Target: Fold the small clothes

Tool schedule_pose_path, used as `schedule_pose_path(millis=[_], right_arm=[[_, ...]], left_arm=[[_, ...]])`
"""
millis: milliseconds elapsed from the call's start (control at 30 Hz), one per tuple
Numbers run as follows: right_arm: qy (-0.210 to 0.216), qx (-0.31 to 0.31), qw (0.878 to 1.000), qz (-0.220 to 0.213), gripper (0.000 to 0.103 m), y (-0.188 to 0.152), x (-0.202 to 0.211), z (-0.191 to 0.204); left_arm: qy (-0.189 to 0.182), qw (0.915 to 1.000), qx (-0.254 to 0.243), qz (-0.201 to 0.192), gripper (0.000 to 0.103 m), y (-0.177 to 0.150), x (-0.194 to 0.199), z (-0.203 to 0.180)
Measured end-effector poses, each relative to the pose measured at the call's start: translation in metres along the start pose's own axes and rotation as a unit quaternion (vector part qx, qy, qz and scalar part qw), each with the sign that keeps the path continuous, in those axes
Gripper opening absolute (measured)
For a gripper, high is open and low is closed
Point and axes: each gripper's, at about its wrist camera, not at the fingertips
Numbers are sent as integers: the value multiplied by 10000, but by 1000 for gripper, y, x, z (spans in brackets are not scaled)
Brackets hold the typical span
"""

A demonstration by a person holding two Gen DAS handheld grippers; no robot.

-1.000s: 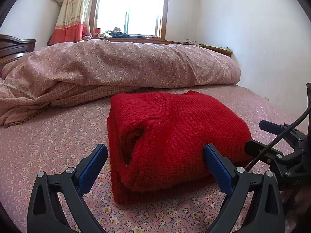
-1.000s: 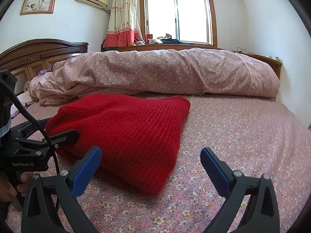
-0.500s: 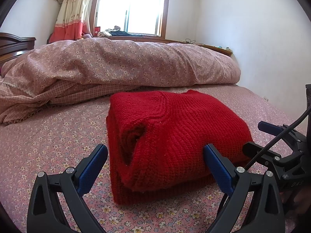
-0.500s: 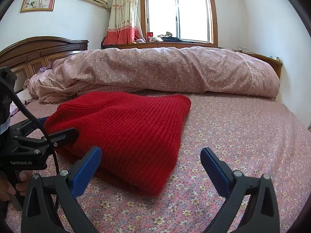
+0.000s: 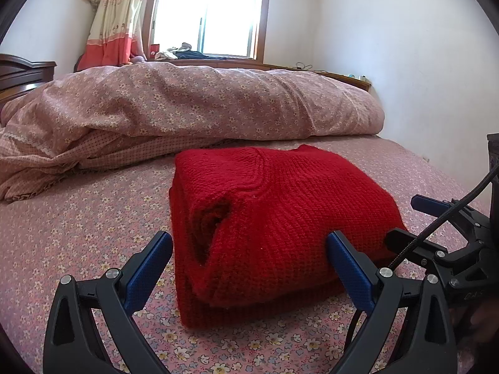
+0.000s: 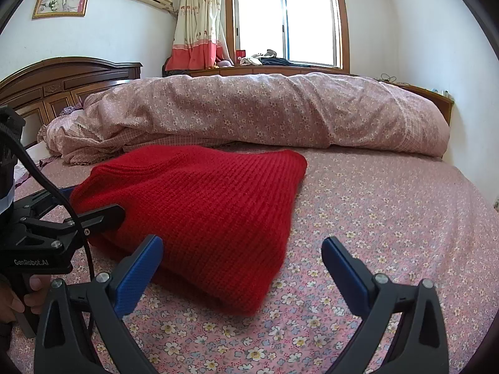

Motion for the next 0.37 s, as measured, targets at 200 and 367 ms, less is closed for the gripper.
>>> schedule_pose_path(millis=[200, 367], right_arm=[[8, -1, 10000, 27, 103, 0, -3, -1], [13, -12, 10000, 51, 103, -1, -3, -2]], left_arm=[[-2, 10000, 6, 3, 96, 0, 0, 0], [18, 10000, -4, 22, 96, 1, 1, -2]])
Point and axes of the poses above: each gripper's, at about its wrist camera, not at the fingertips, and x roughly against the way its jaws point, z to its left, y to its top, and after that the axes turned 11 degrees about -z, right-handed
